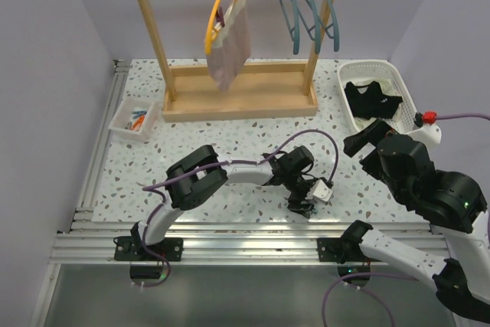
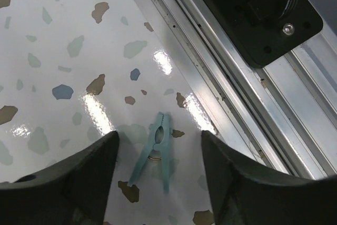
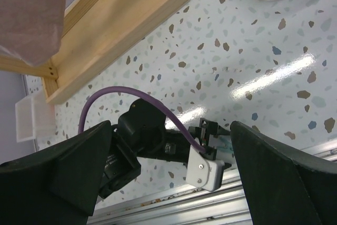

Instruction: Remove the underwear clipped to the hanger

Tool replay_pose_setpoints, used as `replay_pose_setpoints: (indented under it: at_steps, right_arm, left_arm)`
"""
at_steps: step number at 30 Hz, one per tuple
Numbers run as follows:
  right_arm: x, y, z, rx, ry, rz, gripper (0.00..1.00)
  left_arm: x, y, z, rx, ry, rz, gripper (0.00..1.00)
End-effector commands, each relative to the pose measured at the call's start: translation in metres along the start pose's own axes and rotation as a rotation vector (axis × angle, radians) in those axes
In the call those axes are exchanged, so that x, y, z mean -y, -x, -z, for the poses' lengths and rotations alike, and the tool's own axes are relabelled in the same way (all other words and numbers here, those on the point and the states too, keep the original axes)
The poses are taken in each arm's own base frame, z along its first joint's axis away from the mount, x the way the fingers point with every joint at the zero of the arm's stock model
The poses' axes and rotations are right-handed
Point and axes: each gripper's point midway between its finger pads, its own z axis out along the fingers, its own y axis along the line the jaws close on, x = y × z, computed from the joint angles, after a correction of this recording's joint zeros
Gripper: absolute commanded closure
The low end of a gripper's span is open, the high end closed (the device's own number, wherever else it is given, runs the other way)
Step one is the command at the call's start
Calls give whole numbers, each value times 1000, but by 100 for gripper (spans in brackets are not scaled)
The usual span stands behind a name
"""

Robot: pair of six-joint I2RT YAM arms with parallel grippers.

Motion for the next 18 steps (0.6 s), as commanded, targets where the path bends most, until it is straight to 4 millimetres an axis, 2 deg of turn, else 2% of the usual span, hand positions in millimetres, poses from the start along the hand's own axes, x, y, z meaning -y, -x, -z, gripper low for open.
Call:
replay_pose_setpoints:
  at_steps: [1,3,4,7,8,10,11,12,13,14,15,16,17,18]
  right_arm:
    - [24,-1,3,4,-70,54,2]
    - [24,-1,4,1,-66,50,2]
    - [25,-2,4,0,-67,50,2]
    - [26,-1,5,3,-62,46,2]
    - [26,-1,5,4,-64,48,2]
    - [27,-1,6,5,-63,47,2]
    - [27,-1,6,6,-62,46,2]
    - [27,-1,5,6,-62,44,2]
    - [26,-2,4,7,-60,42,2]
    - [26,-6,1,-2,-64,55,2]
    - [25,-7,0,-6,-62,58,2]
    - [22,-8,-2,-7,-52,59,2]
    - [20,-11,-4,-13,-51,64,2]
    - [20,-17,-8,-31,-56,88,2]
  left_arm:
    - [12,-11,-7,-8,-41,6,36]
    - [13,-16,-8,-23,-43,24,49]
    - [13,-18,-9,-31,-44,32,68]
    - [12,-26,-6,-67,-35,68,93]
    - [7,-27,1,-80,-10,81,100]
    - [2,-27,14,-86,23,142,100]
    - [-12,-21,36,-77,87,166,100]
    - [-14,-25,48,-77,123,231,100]
    - [-31,-15,81,-56,215,242,100]
    - [-28,-24,95,-57,247,273,100]
    - [-31,-23,112,-45,299,324,100]
    - [-45,-16,150,-31,410,338,100]
    - [-39,-24,165,-43,435,384,100]
    - [-40,-24,182,-32,480,450,100]
